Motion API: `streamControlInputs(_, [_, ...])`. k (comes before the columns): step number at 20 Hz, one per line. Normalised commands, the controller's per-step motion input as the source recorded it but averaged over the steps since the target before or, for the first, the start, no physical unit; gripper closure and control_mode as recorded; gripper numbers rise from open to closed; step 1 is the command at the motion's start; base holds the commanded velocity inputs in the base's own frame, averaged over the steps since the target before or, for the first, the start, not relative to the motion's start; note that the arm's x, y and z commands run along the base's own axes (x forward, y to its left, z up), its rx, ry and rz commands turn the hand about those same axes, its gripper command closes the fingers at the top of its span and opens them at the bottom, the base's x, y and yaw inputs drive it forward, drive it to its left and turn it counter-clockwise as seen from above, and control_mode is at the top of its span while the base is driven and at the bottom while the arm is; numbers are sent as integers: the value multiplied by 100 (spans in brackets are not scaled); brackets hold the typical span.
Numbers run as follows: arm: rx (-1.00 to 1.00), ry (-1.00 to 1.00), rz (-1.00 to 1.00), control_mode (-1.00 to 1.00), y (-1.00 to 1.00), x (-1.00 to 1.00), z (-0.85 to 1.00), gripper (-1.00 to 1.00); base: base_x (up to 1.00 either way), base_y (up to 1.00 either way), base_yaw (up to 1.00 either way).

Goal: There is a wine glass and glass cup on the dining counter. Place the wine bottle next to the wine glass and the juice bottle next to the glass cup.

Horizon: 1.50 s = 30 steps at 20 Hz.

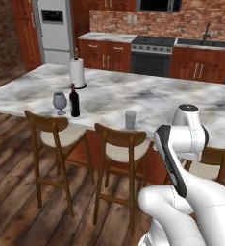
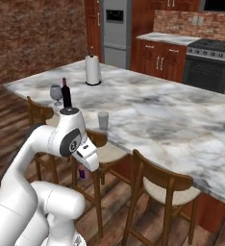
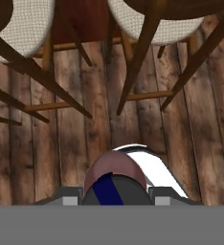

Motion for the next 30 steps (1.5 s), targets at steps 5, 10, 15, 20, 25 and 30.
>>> streamControlInputs(5, [0,0,0,100,0,0,0,100,39,49,-19])
streamControlInputs(10, [0,0,0,100,0,0,0,100,34,33,-10])
streamControlInputs(15, [0,0,0,100,0,0,0,100,19,-2,-1])
streamControlInputs(20, [0,0,0,100,0,0,0,100,27,-10,0])
streamControlInputs(25, [0,0,0,100,0,0,0,100,54,-1,-7])
streamControlInputs(30, [0,0,0,100,0,0,0,100,66,0,-7])
